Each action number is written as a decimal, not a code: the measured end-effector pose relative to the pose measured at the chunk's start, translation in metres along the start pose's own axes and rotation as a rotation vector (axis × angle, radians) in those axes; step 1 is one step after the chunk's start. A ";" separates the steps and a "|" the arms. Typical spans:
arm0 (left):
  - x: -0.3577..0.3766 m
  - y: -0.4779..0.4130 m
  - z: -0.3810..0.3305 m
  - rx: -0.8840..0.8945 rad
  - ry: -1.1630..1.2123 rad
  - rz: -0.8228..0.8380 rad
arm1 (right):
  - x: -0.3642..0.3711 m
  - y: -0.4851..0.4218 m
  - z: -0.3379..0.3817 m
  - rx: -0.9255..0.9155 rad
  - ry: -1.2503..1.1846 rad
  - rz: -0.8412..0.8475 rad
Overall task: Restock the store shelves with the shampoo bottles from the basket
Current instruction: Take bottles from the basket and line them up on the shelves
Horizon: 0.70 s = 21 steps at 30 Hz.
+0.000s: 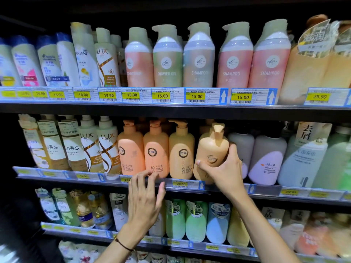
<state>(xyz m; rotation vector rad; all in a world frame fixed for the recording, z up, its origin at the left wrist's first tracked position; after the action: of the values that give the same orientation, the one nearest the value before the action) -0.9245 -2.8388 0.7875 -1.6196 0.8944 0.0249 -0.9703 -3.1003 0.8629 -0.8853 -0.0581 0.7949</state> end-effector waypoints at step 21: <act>0.005 0.003 0.002 0.004 0.007 -0.026 | 0.006 -0.002 0.001 -0.042 0.295 0.181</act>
<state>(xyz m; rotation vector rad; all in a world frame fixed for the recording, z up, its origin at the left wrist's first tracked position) -0.9218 -2.8400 0.7815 -1.6287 0.8782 -0.0012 -0.9653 -3.0967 0.8628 -1.0503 0.2686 0.8257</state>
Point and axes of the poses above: each hand's wrist, its own y-axis away from the middle knuckle, its own x-axis out of the palm, z = x × y, the point moved 9 cm from there along -y, towards the middle knuckle, and after that the axes turned 9 degrees about -x, right-handed, at the moved point
